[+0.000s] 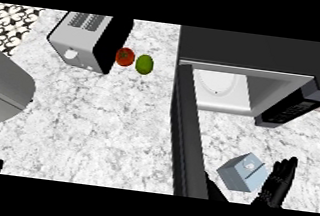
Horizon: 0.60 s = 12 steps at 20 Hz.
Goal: Pick up the milk, place it into the microwave and close the microwave
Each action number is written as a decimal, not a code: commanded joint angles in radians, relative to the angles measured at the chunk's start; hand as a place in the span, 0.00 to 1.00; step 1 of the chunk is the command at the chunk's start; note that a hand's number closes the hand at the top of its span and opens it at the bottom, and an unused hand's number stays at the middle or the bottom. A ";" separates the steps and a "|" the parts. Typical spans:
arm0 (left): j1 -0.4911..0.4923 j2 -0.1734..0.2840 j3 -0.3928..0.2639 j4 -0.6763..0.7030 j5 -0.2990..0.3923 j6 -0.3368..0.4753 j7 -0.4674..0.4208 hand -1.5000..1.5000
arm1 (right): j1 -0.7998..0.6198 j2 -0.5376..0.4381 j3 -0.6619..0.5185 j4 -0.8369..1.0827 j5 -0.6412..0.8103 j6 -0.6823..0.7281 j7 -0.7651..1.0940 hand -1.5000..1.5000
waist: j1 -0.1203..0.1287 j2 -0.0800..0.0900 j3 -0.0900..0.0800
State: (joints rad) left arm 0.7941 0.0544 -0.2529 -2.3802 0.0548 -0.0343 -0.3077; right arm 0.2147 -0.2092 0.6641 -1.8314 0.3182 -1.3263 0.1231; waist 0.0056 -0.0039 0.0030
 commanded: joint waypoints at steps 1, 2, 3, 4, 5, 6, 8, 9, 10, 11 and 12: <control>0.048 0.015 0.022 0.006 0.043 -0.035 -0.060 0.00 | 0.025 -0.030 0.011 -0.002 -0.133 -0.063 -0.136 0.00 | 0.000 -0.002 0.000; -0.035 0.017 0.048 0.033 0.040 -0.017 -0.002 0.00 | -0.042 -0.024 -0.036 0.047 -0.182 -0.011 -0.150 0.00 | -0.004 0.001 0.000; -0.040 -0.011 -0.004 0.065 -0.005 0.001 -0.020 0.00 | -0.017 -0.005 -0.014 0.068 -0.200 -0.009 -0.204 0.00 | -0.005 0.001 0.000; -0.002 -0.005 -0.011 0.007 -0.001 0.002 -0.005 0.00 | -0.026 -0.015 -0.051 0.091 -0.232 0.014 -0.238 0.00 | -0.004 0.000 0.002; 0.012 0.011 0.014 0.004 0.032 -0.021 -0.023 0.00 | -0.039 0.000 -0.089 0.115 -0.268 0.041 -0.260 0.00 | -0.001 0.000 0.001; 0.042 0.010 -0.016 -0.058 0.007 -0.007 0.004 0.00 | -0.034 0.026 -0.092 0.123 -0.282 0.056 -0.303 0.00 | 0.000 0.000 0.001; -0.027 -0.016 -0.016 0.039 -0.018 0.018 0.003 0.00 | -0.018 0.066 -0.133 0.146 -0.350 0.100 -0.403 0.00 | -0.009 0.001 0.001; -0.020 0.010 0.032 -0.012 0.029 0.002 0.021 0.00 | 0.008 0.092 -0.126 0.166 -0.367 0.129 -0.467 0.00 | -0.008 0.001 0.001; -0.001 0.021 0.047 0.032 0.045 -0.023 -0.018 0.00 | 0.037 0.071 -0.175 0.143 -0.414 0.175 -0.497 0.00 | -0.008 0.000 0.000; 0.021 0.012 0.007 -0.035 0.023 -0.005 0.019 0.00 | 0.032 0.106 -0.206 0.189 -0.442 0.198 -0.536 0.00 | -0.006 0.000 0.000; -0.030 0.010 0.026 -0.010 0.012 0.006 0.029 0.00 | -0.001 0.154 -0.232 0.256 -0.462 0.223 -0.579 0.00 | -0.006 0.002 0.000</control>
State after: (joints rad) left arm 0.7885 0.0624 -0.2367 -2.3814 0.0717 -0.0376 -0.3023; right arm 0.2203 -0.1296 0.5168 -1.6709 -0.0432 -1.2046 -0.3095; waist -0.0001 -0.0033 0.0034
